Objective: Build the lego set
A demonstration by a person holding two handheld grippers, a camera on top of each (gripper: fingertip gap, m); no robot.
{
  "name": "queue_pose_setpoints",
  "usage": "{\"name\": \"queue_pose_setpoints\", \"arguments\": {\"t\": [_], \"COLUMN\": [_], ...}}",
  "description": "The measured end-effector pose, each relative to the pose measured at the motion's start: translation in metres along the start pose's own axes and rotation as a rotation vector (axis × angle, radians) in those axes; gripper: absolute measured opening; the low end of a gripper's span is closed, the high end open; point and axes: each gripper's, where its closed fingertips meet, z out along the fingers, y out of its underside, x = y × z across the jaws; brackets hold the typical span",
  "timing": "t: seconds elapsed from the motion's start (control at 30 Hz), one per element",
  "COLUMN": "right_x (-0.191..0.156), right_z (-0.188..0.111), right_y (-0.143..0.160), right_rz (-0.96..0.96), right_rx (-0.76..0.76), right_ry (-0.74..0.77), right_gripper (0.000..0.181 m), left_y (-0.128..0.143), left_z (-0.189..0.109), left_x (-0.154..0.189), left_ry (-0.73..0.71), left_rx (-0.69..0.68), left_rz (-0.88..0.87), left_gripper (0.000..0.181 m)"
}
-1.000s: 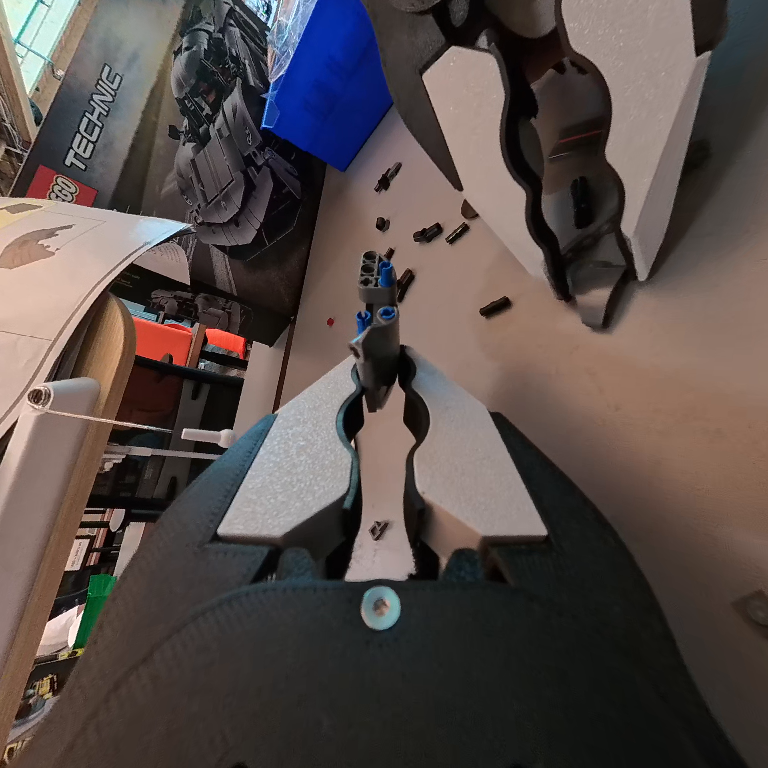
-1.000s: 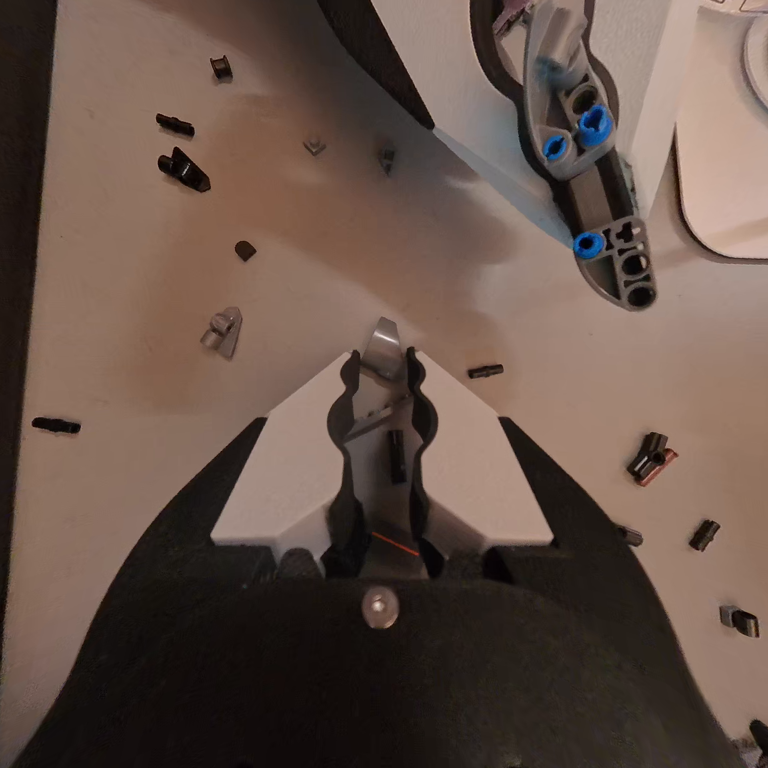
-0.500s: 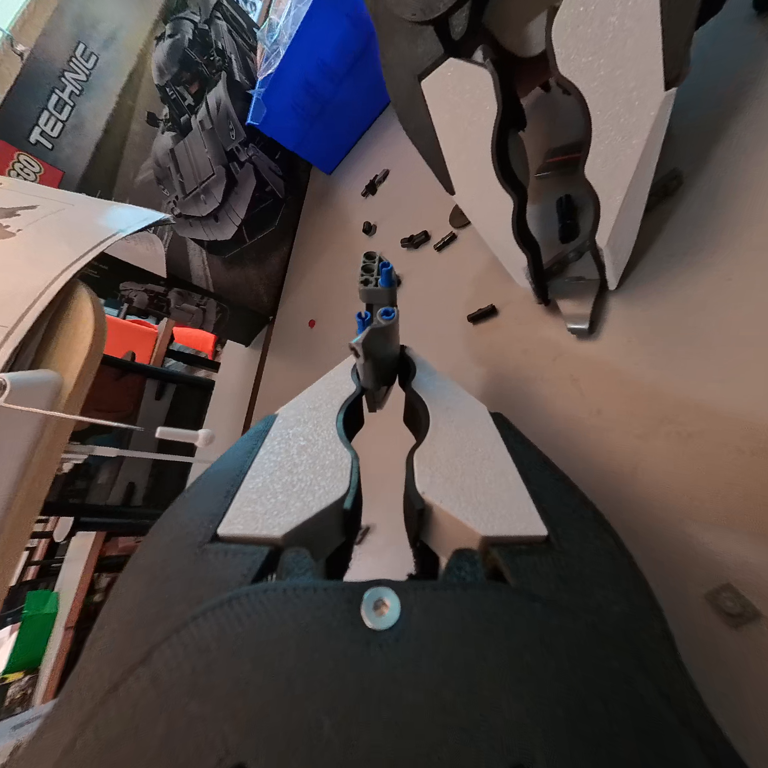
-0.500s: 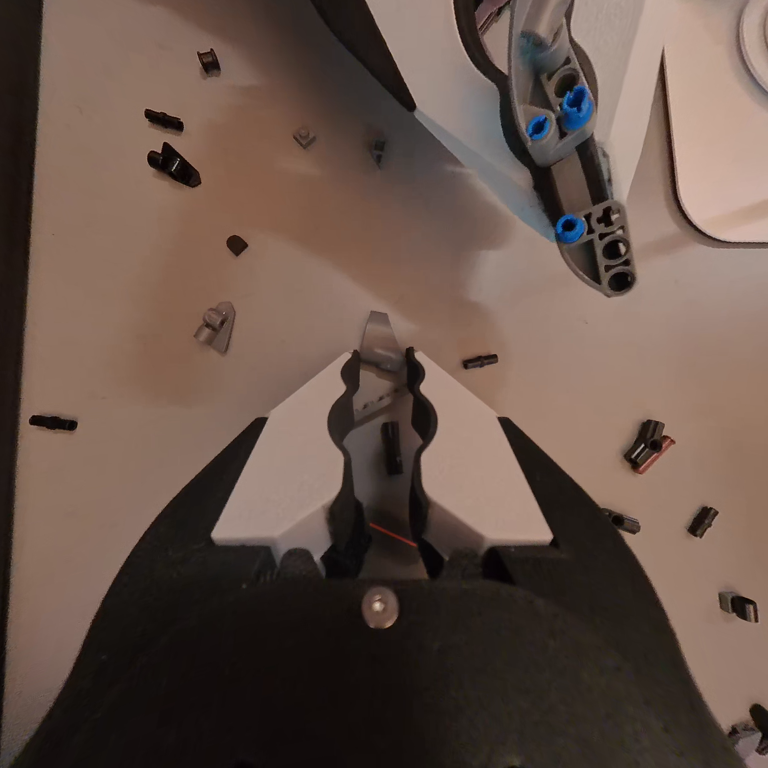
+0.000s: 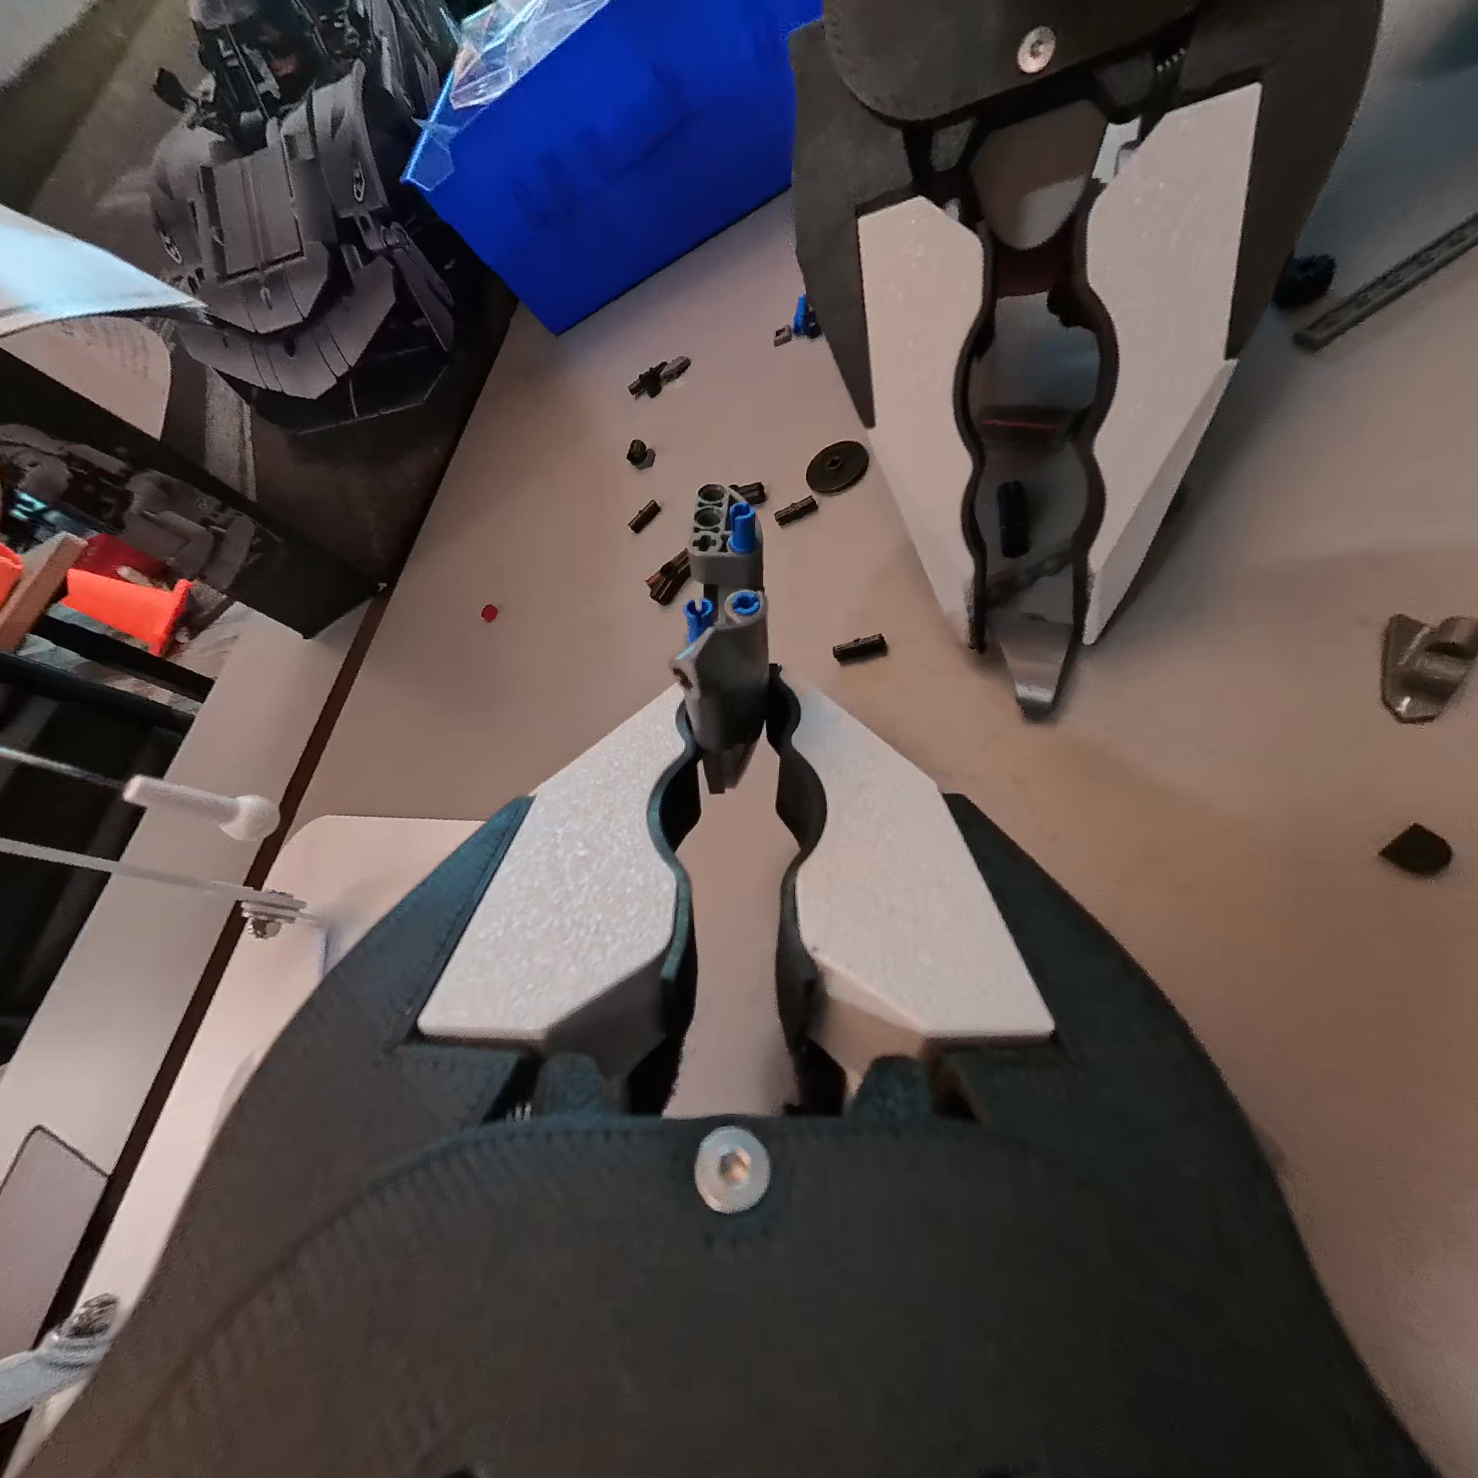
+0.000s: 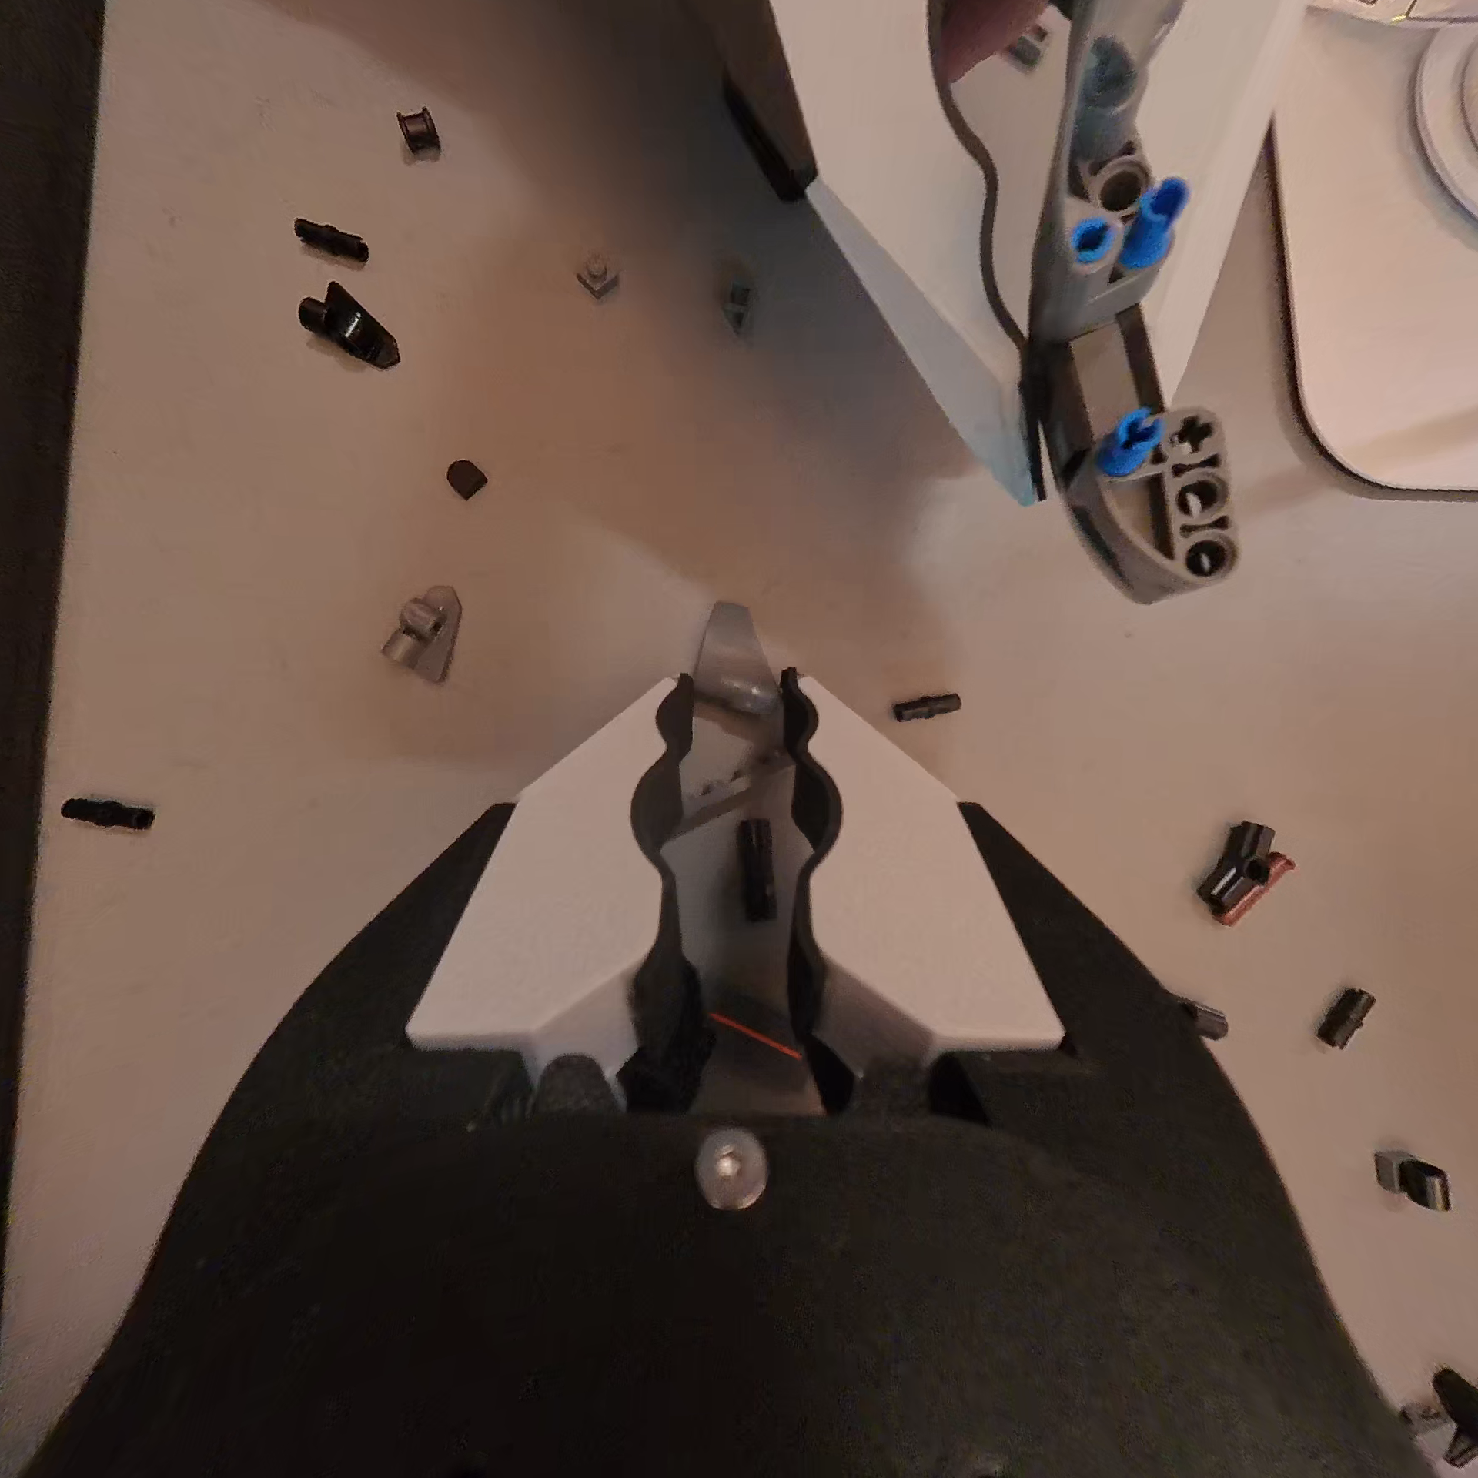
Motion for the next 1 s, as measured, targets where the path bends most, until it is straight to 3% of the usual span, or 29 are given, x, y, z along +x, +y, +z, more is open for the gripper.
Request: {"name": "queue_pose_setpoints", "arguments": {"t": [1.0], "right_x": [-0.0017], "right_z": [0.0], "right_y": [0.0005], "right_rz": [0.004], "right_rx": [0.005], "right_ry": [-0.01], "right_gripper": [0.022], "left_y": [0.0097], "left_z": [0.0022], "left_x": [-0.0062], "left_ry": [0.085], "left_rx": [-0.018], "left_rz": [-0.301], "left_gripper": [0.011]}}
